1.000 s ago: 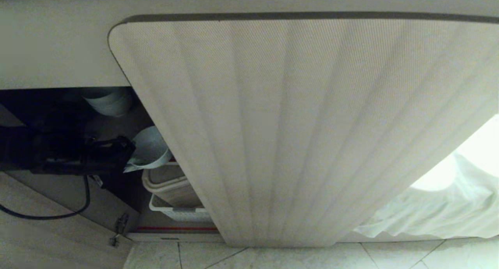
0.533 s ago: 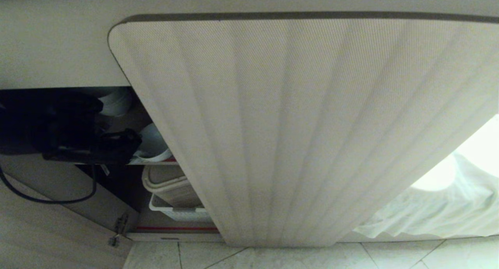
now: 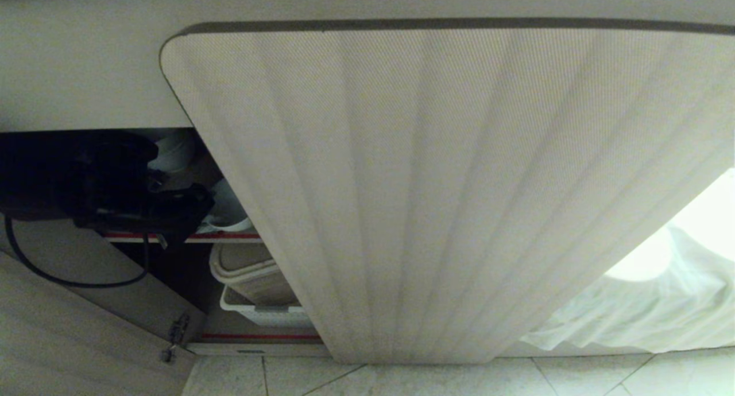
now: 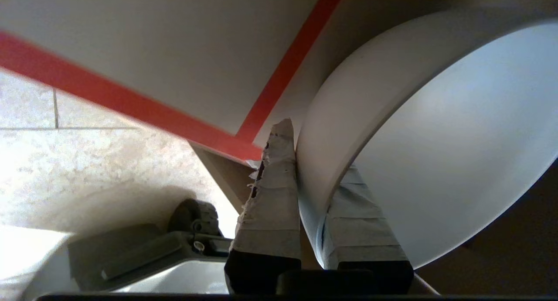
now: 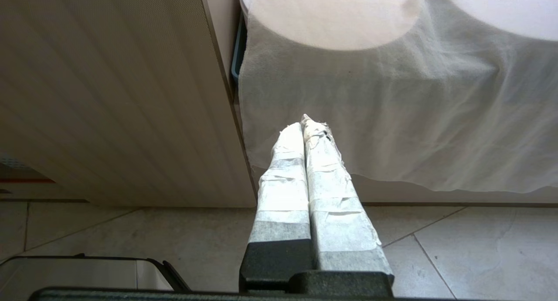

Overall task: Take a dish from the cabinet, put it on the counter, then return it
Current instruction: Put it back into the cabinet

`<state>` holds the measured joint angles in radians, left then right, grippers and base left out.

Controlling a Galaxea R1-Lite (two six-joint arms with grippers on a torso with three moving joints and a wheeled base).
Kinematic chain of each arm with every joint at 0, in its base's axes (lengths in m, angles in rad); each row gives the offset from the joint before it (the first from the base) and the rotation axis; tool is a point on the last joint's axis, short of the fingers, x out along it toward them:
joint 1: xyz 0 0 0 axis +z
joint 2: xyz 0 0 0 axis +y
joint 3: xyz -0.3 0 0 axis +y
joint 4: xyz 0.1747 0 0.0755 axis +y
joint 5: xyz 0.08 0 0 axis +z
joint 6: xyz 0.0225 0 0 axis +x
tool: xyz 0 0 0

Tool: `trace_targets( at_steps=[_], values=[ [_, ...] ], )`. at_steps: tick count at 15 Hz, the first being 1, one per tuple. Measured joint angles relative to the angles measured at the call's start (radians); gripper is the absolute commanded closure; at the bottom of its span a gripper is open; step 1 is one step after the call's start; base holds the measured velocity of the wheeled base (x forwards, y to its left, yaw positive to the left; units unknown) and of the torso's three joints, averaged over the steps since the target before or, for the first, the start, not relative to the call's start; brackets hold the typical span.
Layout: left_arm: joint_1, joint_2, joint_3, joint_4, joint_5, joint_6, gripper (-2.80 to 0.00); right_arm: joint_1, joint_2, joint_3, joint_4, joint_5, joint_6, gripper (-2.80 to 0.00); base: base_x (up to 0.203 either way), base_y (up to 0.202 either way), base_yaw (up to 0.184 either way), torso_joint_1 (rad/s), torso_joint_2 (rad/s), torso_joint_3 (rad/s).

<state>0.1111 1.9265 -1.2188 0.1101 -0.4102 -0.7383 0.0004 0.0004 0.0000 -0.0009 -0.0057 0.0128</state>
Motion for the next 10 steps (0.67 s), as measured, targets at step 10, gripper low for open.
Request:
trace_targets(
  at_steps=[10],
  values=[
    [-0.003,0.01,-0.034,0.002,0.003,0.042,0.0,0.0,0.0,0.0,0.0,0.0,0.0,0.0,0.0,0.0,0.0,0.0,0.0,0.0]
  ],
)
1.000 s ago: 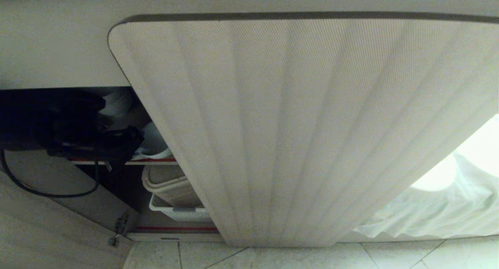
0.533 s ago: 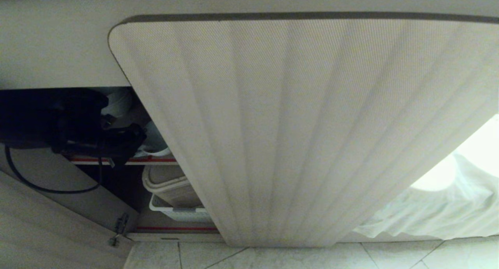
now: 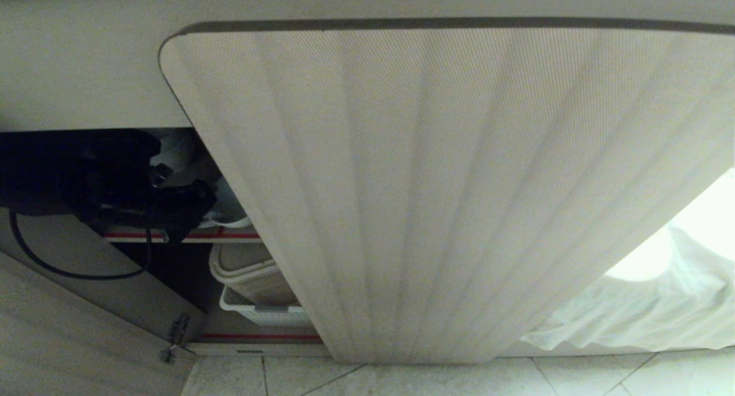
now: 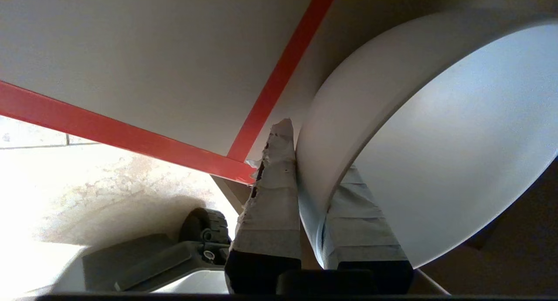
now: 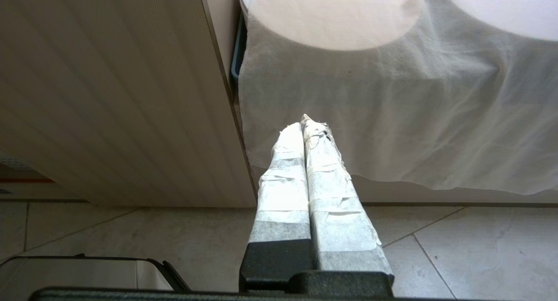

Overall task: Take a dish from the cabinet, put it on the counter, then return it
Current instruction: Put it back into the cabinet

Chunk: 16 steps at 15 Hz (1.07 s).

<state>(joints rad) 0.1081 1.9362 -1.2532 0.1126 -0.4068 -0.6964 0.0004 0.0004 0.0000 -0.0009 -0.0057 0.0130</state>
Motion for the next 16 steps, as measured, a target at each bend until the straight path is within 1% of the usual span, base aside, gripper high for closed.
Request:
trace_targets(
  at_steps=[13,16],
  values=[
    [0.028,-0.004,-0.054,0.008,-0.006,0.001,0.0,0.0,0.0,0.0,0.0,0.0,0.0,0.0,0.0,0.0,0.0,0.0,0.0,0.0],
    [0.027,-0.002,-0.057,0.04,-0.004,0.002,0.0,0.0,0.0,0.0,0.0,0.0,0.0,0.0,0.0,0.0,0.0,0.0,0.0,0.0]
  ],
)
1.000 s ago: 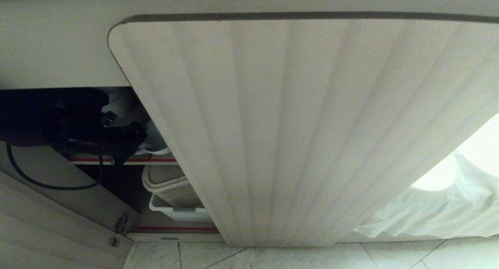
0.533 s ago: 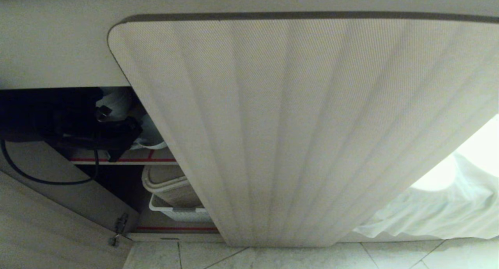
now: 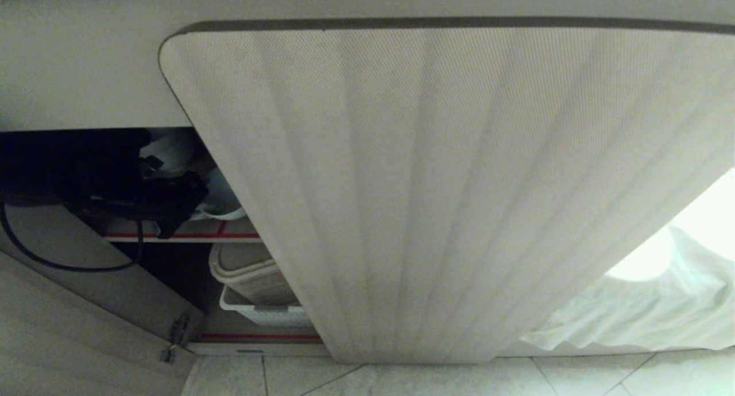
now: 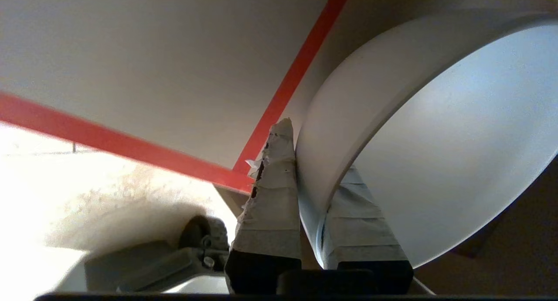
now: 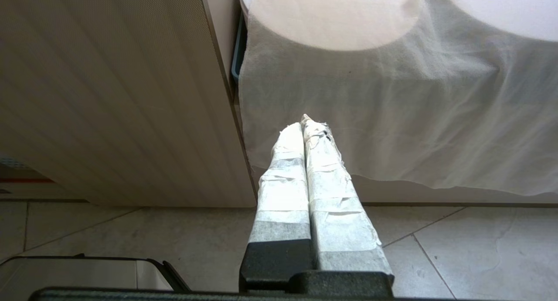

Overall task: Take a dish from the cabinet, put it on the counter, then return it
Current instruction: Put it back into the cabinet

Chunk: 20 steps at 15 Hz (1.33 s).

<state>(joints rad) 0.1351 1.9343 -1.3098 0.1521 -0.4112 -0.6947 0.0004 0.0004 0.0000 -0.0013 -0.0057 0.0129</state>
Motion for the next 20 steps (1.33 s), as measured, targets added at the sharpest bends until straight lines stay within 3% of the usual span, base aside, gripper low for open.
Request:
trace_targets(
  at_steps=[8,20],
  values=[
    [-0.003,0.029,-0.092,0.082,-0.001,0.0,0.0,0.0,0.0,0.0,0.0,0.0,0.0,0.0,0.0,0.0,0.0,0.0,0.0,0.0],
    [-0.019,0.031,-0.066,0.095,0.004,-0.01,0.0,0.0,0.0,0.0,0.0,0.0,0.0,0.0,0.0,0.0,0.0,0.0,0.0,0.0]
  ],
)
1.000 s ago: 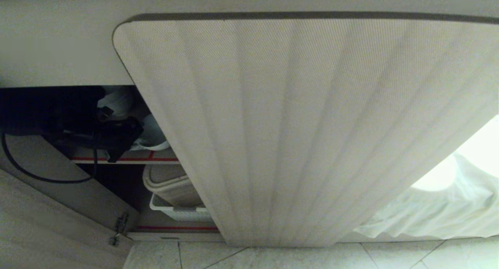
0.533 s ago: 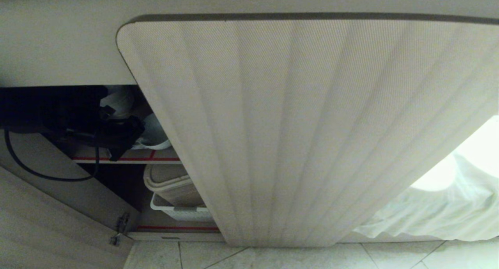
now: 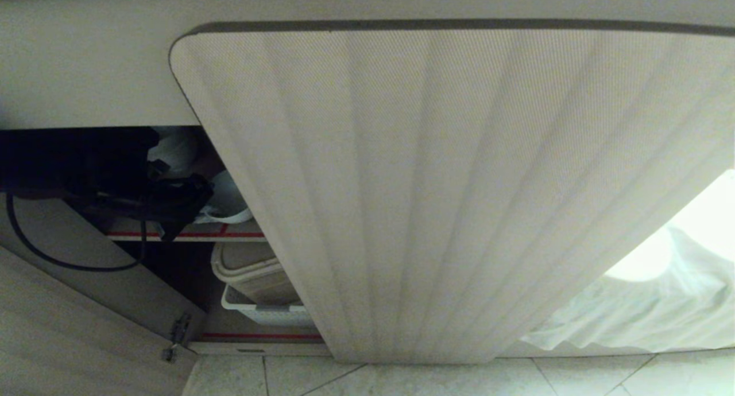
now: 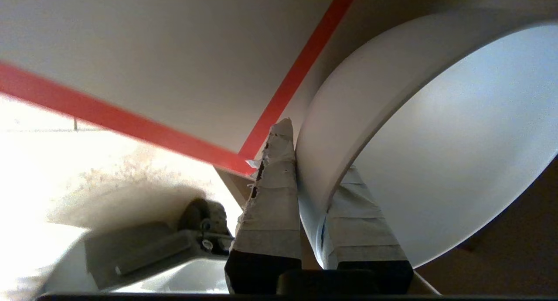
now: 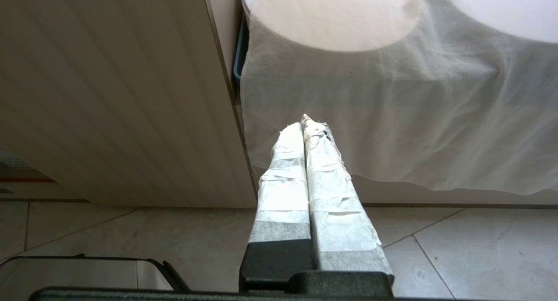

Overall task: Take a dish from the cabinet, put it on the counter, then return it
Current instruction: Put it back into the cabinet

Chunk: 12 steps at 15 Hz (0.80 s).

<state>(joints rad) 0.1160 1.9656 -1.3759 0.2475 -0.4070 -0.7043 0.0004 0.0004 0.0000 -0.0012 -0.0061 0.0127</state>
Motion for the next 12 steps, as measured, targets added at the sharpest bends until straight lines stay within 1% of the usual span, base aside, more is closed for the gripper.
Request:
trace_targets(
  at_steps=[7,12],
  values=[
    [-0.007,-0.049,0.088,-0.01,0.0,-0.01,0.0,0.0,0.0,0.0,0.001,0.0,0.0,0.0,0.0,0.0,0.0,0.0,0.0,0.0],
    [-0.007,-0.059,0.093,-0.013,-0.002,-0.01,0.0,0.0,0.0,0.0,0.001,0.0,0.0,0.0,0.0,0.0,0.0,0.0,0.0,0.0]
  ],
)
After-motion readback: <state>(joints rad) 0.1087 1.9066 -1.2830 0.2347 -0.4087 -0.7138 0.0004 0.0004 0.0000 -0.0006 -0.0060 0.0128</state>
